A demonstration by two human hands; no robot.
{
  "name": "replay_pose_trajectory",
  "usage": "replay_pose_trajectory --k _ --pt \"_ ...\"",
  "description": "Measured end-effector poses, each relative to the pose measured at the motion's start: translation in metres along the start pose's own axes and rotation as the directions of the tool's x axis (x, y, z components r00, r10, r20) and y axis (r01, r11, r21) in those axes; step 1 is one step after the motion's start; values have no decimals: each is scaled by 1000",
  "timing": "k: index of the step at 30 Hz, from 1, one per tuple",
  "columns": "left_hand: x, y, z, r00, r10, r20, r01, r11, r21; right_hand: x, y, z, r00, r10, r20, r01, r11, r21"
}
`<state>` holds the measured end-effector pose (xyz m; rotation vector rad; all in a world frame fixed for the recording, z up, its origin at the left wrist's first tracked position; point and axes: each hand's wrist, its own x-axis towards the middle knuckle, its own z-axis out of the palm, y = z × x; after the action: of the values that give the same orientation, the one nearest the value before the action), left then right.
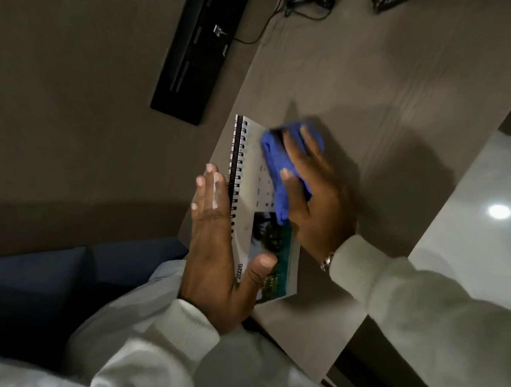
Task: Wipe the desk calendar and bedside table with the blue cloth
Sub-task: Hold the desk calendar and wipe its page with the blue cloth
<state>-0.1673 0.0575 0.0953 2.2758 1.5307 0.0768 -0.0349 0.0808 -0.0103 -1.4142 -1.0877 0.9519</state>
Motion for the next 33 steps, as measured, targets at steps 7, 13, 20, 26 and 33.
replay_pose_trajectory --k 7,13,20,26,33 --pt "-1 -3 2 1000 4 6 -4 1000 14 -43 -10 16 993 -114 32 110 990 93" --pt "-1 -3 2 1000 -8 4 8 1000 15 -1 -11 22 981 25 -191 2 990 140" --pt "-1 -3 2 999 -30 18 30 1000 6 -56 -12 14 999 33 -24 -31 997 78" --pt "-3 -5 1 1000 -7 6 7 1000 3 2 -26 20 980 111 -168 -68 967 244" --pt "-2 1 1 999 -36 -5 36 999 -10 -47 -11 6 992 124 -14 -122 988 90"
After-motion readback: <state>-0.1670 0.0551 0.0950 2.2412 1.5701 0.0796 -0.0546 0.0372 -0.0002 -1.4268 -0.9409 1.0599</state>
